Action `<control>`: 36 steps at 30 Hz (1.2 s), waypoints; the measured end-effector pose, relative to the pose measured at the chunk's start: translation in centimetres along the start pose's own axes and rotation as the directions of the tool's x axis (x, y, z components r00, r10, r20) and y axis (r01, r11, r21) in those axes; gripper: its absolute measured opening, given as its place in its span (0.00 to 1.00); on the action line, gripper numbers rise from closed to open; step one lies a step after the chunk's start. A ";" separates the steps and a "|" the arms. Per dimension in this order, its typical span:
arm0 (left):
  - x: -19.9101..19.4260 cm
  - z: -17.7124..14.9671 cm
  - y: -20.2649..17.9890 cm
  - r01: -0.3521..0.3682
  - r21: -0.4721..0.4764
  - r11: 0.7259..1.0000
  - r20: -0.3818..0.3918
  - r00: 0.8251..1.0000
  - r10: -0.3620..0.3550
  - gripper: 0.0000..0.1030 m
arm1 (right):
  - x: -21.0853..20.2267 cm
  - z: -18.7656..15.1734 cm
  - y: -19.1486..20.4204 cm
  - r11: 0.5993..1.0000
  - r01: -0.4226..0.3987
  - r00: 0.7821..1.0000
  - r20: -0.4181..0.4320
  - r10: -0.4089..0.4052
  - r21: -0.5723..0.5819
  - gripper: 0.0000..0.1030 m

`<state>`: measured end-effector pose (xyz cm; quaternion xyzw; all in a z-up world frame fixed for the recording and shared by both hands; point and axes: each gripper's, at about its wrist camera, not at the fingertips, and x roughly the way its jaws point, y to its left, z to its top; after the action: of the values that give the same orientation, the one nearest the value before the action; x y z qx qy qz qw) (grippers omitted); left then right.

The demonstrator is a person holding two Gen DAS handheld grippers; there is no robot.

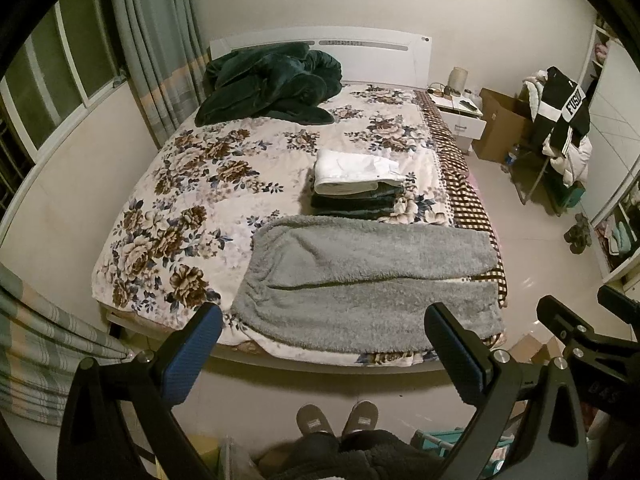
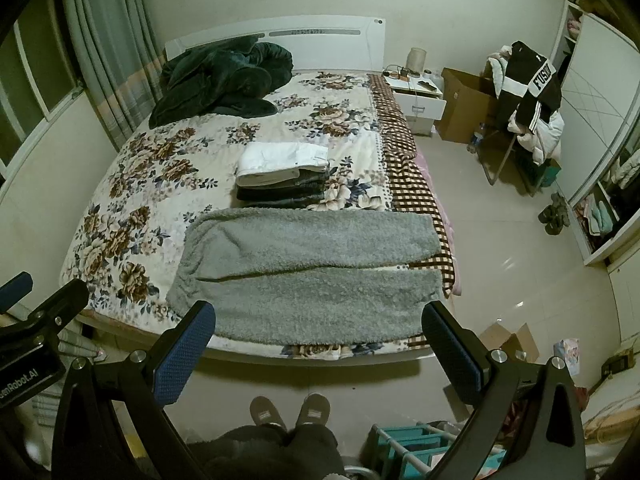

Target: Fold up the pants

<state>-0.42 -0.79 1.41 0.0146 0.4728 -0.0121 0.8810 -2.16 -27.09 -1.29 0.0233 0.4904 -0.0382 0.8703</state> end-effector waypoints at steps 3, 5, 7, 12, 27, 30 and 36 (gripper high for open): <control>-0.2 -0.1 -0.1 -0.003 -0.002 1.000 0.005 1.000 0.003 1.00 | -0.4 0.2 0.2 1.000 -0.005 1.000 0.002 0.005 -0.002 1.00; -0.2 0.0 0.0 -0.003 -0.001 1.000 0.005 1.000 0.003 1.00 | -0.4 0.3 0.3 1.000 -0.006 1.000 0.002 0.006 -0.002 1.00; -0.3 0.1 0.0 -0.003 -0.003 1.000 0.007 1.000 0.003 1.00 | -1.2 0.6 0.1 1.000 -0.010 1.000 0.001 0.010 -0.003 1.00; -0.5 0.4 0.3 -0.003 -0.007 1.000 0.009 1.000 0.003 1.00 | -2.3 1.0 0.0 1.000 -0.016 1.000 0.001 0.016 -0.007 1.00; -0.8 1.0 0.5 -0.003 -0.005 1.000 0.012 1.000 0.003 1.00 | -3.1 2.2 0.8 1.000 -0.025 1.000 0.010 0.025 -0.007 1.00; -0.8 0.9 0.5 -0.002 -0.007 1.000 0.014 1.000 0.002 1.00 | -3.1 2.2 0.8 1.000 -0.023 1.000 0.011 0.023 -0.006 1.00; -0.8 0.9 0.4 -0.006 -0.004 1.000 0.017 1.000 0.006 1.00 | -3.1 1.9 0.6 1.000 -0.024 1.000 0.014 0.024 -0.005 1.00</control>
<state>-0.13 -0.37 2.58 0.0142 0.4651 -0.0090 0.8851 -2.07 -26.50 2.36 0.0269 0.4841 -0.0267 0.8742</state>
